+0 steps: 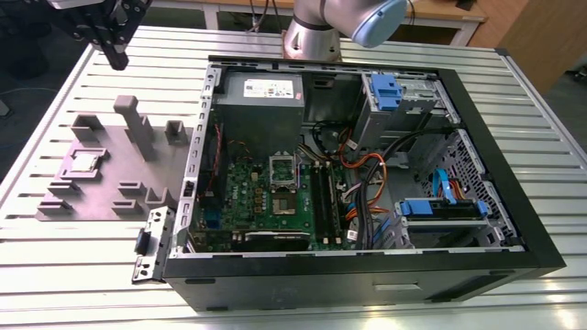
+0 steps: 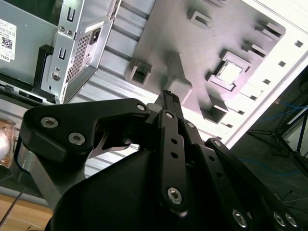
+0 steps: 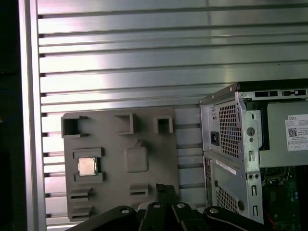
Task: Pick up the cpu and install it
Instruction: 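Reach for the cpu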
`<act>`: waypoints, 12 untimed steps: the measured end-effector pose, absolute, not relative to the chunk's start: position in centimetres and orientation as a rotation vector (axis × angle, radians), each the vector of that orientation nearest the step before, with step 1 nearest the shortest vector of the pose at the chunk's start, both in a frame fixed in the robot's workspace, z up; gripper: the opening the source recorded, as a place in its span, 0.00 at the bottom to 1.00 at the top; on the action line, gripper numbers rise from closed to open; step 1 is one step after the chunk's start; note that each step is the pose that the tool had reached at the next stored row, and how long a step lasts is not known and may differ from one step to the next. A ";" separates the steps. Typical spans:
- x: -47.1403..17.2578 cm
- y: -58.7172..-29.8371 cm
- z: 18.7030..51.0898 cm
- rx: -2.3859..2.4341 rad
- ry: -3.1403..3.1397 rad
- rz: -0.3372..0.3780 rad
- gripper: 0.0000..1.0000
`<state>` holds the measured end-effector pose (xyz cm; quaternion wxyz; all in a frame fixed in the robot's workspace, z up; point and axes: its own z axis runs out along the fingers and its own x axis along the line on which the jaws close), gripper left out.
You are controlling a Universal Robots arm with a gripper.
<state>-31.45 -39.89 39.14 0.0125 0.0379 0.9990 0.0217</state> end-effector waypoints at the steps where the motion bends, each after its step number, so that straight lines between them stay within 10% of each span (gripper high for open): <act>1: -31.5 -39.9 39.1 0.118 3.114 0.068 0.11; 12: -32.1 -39.9 39.1 0.118 3.114 0.068 0.11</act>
